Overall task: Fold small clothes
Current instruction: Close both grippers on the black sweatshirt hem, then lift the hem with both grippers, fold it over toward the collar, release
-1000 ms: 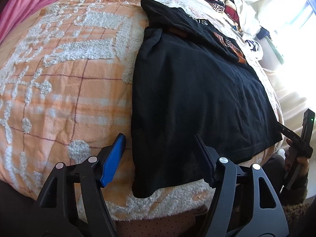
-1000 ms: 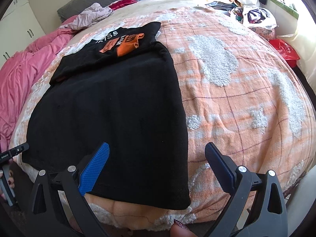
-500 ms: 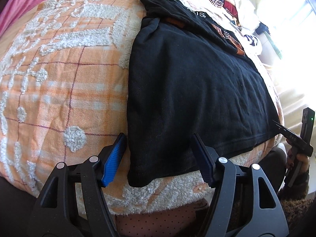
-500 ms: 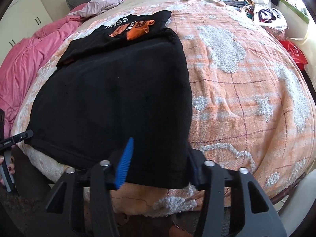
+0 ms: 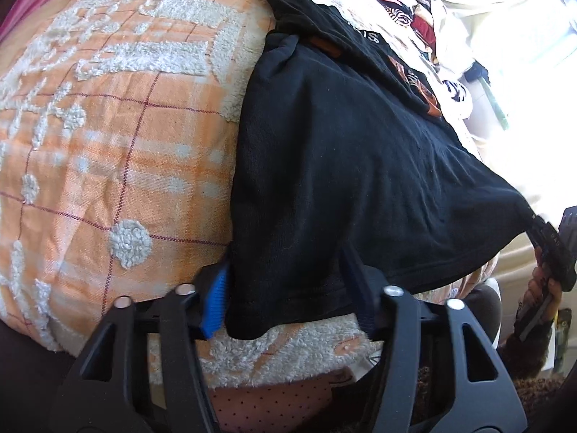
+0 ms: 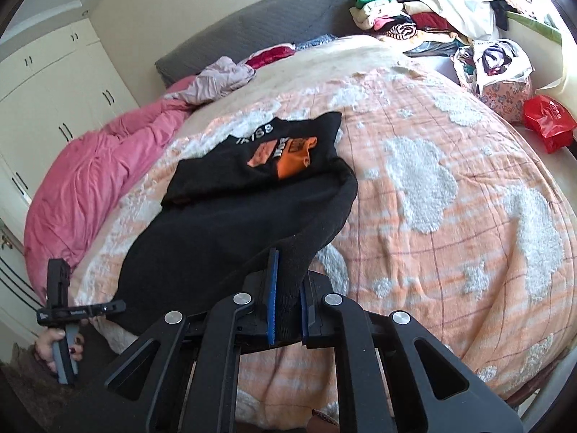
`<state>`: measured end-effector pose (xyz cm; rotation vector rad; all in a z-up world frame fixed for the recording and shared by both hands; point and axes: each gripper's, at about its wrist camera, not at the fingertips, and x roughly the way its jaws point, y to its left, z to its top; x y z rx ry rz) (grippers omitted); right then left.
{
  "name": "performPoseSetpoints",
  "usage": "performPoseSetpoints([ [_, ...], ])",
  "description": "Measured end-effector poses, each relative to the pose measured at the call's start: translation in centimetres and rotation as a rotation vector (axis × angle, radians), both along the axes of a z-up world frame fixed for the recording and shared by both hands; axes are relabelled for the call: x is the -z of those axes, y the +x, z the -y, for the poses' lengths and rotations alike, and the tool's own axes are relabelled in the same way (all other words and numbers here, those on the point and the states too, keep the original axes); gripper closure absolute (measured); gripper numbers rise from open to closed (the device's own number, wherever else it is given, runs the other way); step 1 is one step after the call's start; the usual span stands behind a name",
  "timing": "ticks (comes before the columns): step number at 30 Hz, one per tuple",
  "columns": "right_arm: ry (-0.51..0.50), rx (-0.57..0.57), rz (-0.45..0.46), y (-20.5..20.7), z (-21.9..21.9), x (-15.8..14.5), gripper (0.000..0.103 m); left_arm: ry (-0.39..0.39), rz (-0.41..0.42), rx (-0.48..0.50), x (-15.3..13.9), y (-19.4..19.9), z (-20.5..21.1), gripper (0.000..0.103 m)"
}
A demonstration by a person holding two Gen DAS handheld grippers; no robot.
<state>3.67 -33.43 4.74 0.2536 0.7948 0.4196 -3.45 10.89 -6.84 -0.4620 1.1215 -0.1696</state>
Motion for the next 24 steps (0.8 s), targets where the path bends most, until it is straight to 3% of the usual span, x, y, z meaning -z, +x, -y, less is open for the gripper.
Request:
performPoseSetpoints([
  [2,0.013,0.018,0.013,0.4,0.1,-0.8,0.095,-0.002,-0.001,-0.001,-0.1,0.0,0.0,0.082],
  [5,0.021,0.025,0.024,1.1,0.0,-1.4,0.095,-0.030,0.004,0.007,-0.3,0.0,0.1,0.098],
  [11,-0.007,0.039,0.038,1.8,-0.7,-2.0,0.095,-0.101,0.089,-0.010,-2.8,0.3,-0.5,0.100],
  [18,0.037,0.092,0.053,3.3,-0.5,-2.4,0.095,-0.043,0.278,-0.048,-8.6,2.8,-2.5,0.101],
  [24,0.089,0.148,0.087,5.7,0.2,-3.6,0.095,-0.054,0.347,-0.105,-10.8,5.6,-4.6,0.101],
])
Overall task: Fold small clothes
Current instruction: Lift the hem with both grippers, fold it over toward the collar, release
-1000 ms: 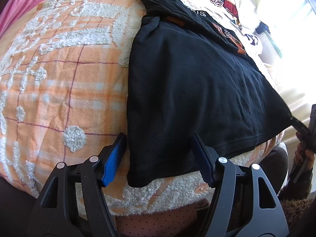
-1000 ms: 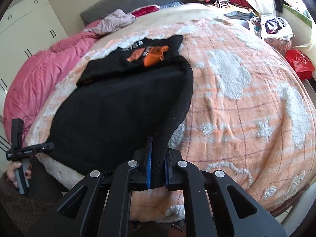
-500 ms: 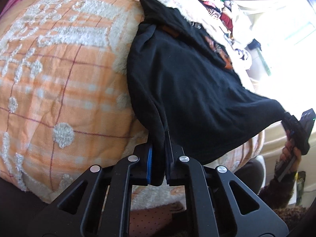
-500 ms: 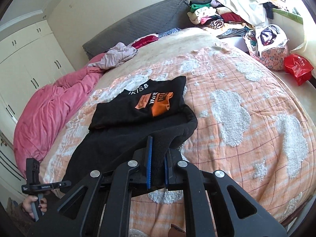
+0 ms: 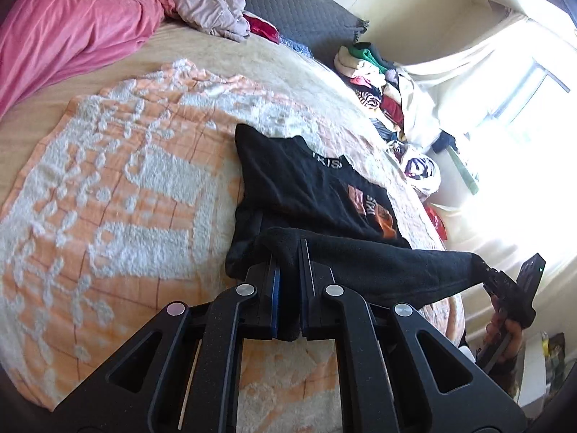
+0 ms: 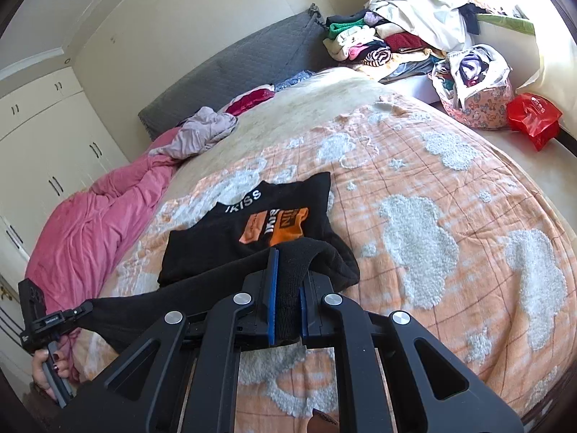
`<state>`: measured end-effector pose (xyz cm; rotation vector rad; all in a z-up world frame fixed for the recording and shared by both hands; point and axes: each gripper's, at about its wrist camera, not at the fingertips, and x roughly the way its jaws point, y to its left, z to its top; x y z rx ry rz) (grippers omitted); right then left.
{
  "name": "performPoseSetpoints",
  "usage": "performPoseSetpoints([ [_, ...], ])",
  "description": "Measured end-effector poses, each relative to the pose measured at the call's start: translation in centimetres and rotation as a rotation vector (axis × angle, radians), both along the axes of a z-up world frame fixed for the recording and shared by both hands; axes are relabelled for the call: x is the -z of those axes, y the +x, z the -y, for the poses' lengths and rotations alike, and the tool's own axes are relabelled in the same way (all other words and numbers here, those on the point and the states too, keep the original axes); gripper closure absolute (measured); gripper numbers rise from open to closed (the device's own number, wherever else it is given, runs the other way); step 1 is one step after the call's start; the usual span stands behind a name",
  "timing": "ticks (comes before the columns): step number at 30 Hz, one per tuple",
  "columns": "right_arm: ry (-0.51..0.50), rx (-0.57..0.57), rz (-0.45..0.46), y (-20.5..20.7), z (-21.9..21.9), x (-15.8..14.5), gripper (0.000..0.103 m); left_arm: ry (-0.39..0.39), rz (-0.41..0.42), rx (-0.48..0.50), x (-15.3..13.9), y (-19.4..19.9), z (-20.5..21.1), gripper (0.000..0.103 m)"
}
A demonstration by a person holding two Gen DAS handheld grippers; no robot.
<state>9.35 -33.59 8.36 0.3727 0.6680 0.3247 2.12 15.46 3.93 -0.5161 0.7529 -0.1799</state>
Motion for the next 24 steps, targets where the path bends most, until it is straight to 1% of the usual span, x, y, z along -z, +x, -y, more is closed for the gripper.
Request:
performPoseSetpoints([
  [2,0.002,0.005,0.019,0.8,-0.2,-0.5,0.095,0.023,0.024,-0.010,-0.7,0.8,-0.2,0.101],
  [4,-0.015,0.013,0.042,1.8,-0.7,-1.1,0.095,0.052,0.045,-0.016,-1.4,2.0,0.1,0.101],
  [7,-0.042,0.026,0.064,3.5,-1.4,-1.8,0.095,0.074,0.066,-0.029,-2.2,3.7,-0.1,0.101],
  [11,-0.037,0.039,0.088,6.1,-1.9,-2.4,0.095,0.137,0.089,-0.047,-3.1,6.1,0.1,0.101],
  [13,-0.033,0.048,0.086,7.5,-2.0,-2.3,0.095,0.141,0.096,-0.054,-3.3,7.4,0.0,0.101],
  [19,-0.048,0.074,0.072,11.4,-2.5,-1.7,0.095,0.177,0.090,-0.077,-3.0,11.2,0.2,0.101],
  [24,-0.078,0.083,0.061,13.8,-3.1,-0.2,0.095,0.212,0.080,-0.094,-1.8,13.6,0.5,0.101],
])
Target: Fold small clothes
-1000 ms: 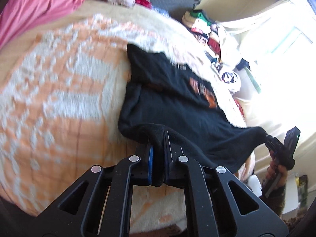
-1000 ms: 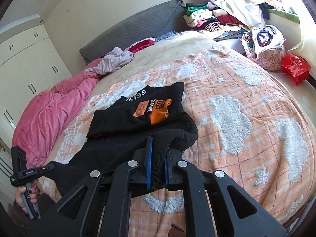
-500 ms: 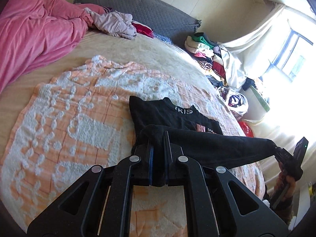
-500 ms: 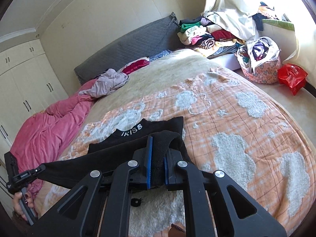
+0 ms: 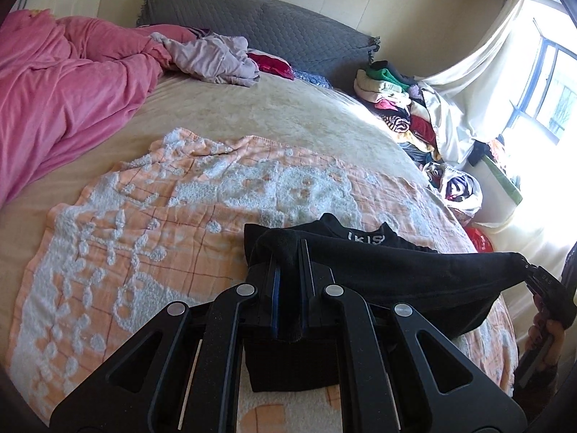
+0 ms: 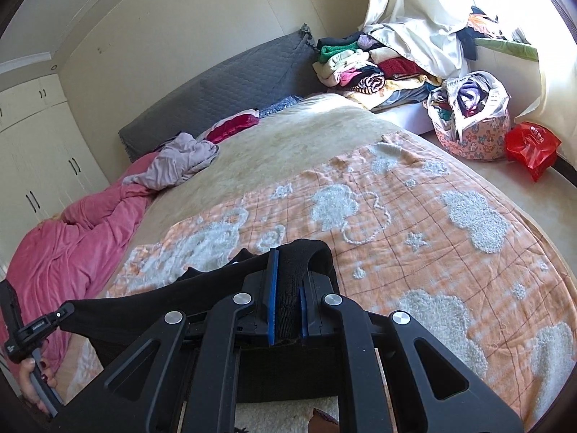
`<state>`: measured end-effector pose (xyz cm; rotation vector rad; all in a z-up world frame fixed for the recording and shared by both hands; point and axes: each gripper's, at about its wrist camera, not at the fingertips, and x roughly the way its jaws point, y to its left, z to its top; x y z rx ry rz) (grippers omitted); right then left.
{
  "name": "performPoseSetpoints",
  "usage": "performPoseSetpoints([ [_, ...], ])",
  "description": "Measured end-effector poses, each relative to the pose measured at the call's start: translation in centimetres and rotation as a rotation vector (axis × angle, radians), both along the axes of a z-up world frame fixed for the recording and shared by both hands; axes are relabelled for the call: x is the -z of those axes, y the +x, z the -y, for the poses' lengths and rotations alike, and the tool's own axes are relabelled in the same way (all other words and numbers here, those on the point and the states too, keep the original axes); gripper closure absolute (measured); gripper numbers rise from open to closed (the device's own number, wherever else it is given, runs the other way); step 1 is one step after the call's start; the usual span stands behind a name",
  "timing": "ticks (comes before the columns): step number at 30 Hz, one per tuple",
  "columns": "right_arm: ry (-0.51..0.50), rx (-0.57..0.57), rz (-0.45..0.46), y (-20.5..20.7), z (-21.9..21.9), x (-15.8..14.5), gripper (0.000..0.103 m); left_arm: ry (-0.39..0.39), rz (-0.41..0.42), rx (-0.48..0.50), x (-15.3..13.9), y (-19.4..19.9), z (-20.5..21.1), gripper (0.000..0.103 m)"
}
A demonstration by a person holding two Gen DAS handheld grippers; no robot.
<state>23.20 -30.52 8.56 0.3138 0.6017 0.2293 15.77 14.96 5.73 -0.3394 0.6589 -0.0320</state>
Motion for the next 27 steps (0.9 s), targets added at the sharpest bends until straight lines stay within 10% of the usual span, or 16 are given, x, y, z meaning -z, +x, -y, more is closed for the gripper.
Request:
performPoseSetpoints([
  [13,-0.051,-0.012,-0.076,3.3,-0.8,5.0,0.093,0.020,-0.072,-0.046,5.1,3.2,0.5,0.098],
  [19,-0.102,0.040,-0.069,2.7,-0.4,5.3,0.060,0.073,-0.046,-0.060,4.6,1.9,1.4,0.071],
  [27,-0.158,-0.079,-0.011,0.1,-2.4,4.1,0.071,0.098,-0.042,0.052,3.8,-0.6,4.9,0.072],
])
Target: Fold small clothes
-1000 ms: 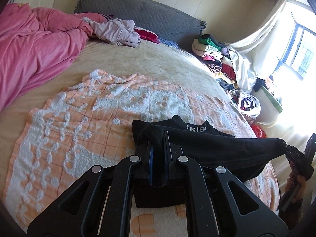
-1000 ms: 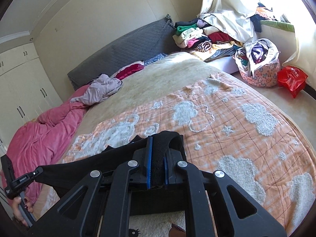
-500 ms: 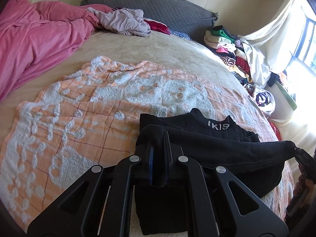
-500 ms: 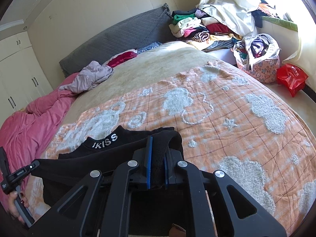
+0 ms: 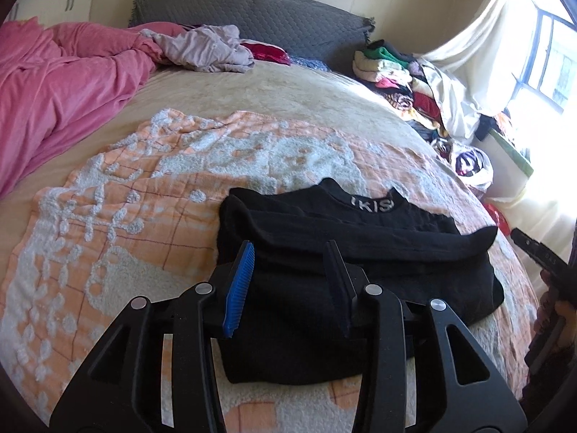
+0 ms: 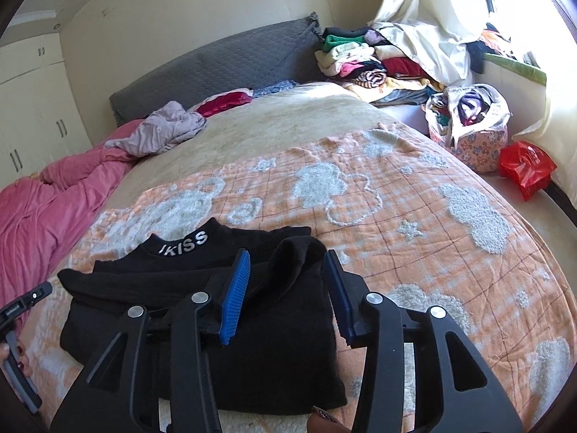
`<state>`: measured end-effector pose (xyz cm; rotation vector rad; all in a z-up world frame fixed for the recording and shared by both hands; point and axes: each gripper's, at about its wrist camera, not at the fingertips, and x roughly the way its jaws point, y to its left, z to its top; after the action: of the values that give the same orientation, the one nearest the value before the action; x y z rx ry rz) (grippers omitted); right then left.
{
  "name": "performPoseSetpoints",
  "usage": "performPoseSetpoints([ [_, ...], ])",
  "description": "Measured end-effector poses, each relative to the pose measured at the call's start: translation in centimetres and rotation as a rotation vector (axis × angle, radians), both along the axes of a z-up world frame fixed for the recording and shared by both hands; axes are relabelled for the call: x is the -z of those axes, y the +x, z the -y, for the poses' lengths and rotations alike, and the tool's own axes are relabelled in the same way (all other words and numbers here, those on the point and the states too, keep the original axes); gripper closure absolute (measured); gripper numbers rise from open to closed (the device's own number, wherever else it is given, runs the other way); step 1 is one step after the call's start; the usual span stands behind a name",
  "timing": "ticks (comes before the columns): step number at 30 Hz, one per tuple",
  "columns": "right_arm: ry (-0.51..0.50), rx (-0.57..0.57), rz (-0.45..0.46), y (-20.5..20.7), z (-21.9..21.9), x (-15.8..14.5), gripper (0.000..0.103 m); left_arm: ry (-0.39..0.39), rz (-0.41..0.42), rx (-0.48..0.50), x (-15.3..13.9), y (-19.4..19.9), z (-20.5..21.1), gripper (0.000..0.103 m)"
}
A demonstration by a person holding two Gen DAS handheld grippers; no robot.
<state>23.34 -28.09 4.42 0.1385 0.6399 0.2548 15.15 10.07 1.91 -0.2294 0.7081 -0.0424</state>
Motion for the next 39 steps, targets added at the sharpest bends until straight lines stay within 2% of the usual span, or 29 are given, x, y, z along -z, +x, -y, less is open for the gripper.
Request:
performPoseSetpoints([
  [1,-0.007,-0.034,-0.002,-0.3,-0.6,0.1,0.076,0.009,-0.015,0.023,0.3,0.0,0.8,0.073],
  [4,-0.047,-0.133,-0.031,-0.8,-3.0,0.7,0.081,0.030,-0.063,0.096,1.3,0.5,3.3,0.074],
  [8,-0.114,-0.223,-0.112,-0.4,-5.8,2.9,0.081,0.102,-0.123,0.169,3.1,2.0,5.9,0.074],
  [13,-0.199,-0.215,-0.258,1.1,-7.0,6.5,0.082,0.147,-0.182,0.215,5.0,3.9,7.2,0.074],
  [17,-0.207,-0.185,-0.247,2.8,-6.9,7.1,0.083,0.176,-0.186,0.216,5.7,5.3,7.4,0.074],
  [23,-0.131,-0.140,-0.202,4.9,-6.3,6.6,0.083,0.171,-0.187,0.200,6.0,8.5,7.3,0.074],
  [26,-0.076,-0.077,-0.144,5.3,-4.7,5.6,0.081,0.165,-0.178,0.195,6.0,10.0,7.3,0.074],
  [29,-0.020,-0.017,-0.090,5.3,-2.7,4.5,0.073,0.137,-0.169,0.169,5.6,11.8,6.9,0.074],
  [31,0.002,0.022,-0.070,5.4,-1.3,3.9,0.072,0.104,-0.152,0.137,4.9,12.8,6.2,0.074],
  [35,0.021,0.084,-0.095,6.3,1.2,4.2,0.066,0.069,-0.074,0.078,2.5,12.8,4.6,0.074],
  [39,0.105,0.114,-0.166,7.3,3.3,5.2,0.066,0.023,-0.013,0.016,0.8,11.2,1.3,0.074],
])
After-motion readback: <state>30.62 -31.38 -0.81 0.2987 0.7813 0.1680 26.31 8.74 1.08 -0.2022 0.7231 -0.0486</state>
